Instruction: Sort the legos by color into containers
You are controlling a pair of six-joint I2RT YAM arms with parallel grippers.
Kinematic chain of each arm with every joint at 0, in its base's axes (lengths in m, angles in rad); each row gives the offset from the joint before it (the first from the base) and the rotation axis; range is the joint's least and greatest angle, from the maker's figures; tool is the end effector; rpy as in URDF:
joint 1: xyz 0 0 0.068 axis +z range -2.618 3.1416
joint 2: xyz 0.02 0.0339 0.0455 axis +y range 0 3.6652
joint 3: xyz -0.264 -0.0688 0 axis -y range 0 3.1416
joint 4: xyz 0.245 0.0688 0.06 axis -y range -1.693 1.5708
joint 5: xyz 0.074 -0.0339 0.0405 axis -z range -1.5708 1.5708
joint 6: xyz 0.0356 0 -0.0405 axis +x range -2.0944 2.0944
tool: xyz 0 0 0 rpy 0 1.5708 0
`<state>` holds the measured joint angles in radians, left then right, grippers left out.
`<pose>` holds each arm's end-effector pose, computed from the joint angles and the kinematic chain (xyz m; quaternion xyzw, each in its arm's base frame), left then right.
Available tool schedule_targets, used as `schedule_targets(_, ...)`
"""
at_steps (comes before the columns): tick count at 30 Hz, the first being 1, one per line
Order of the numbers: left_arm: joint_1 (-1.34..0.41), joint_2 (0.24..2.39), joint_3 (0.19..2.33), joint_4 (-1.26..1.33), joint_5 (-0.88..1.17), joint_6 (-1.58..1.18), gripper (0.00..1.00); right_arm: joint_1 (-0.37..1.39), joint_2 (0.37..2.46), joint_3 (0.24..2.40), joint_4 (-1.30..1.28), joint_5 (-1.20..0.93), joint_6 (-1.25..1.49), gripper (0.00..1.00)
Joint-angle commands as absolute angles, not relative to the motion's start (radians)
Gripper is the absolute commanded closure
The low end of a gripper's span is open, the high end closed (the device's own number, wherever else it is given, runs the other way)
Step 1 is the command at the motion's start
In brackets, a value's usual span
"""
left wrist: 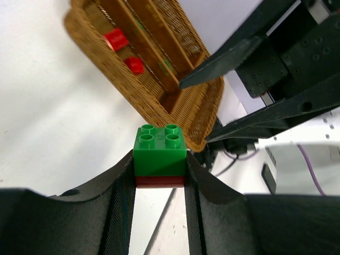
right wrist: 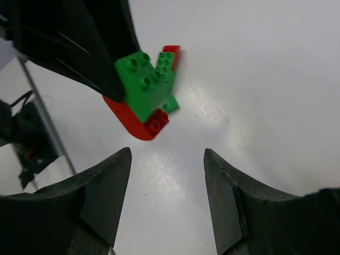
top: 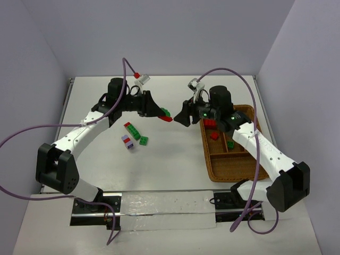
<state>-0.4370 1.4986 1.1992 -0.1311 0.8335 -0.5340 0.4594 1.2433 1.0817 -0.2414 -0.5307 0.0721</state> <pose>0.2985 -0.1685 0.3210 0.1809 0.7795 -0.5317 0.2775 0.2455 0.1416 0.3422 -0.2968 0.7622 0.3508 0.4558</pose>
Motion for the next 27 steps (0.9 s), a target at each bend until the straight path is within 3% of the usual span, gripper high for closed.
schedule_targets(1,-0.436,1.482,1.219,-0.167,1.008,-0.372,1.00,0.440,1.288,1.184,-0.260,-0.770,0.101,0.36)
schedule_targets(13,-0.433,1.485,1.252,-0.184,1.038,-0.338,1.00,0.489,1.354,1.233,-0.341,-0.679,0.044,0.36)
schedule_targets(27,-0.433,1.426,1.222,-0.180,1.120,-0.238,1.00,0.477,1.484,1.276,-0.307,-0.972,0.092,0.40)
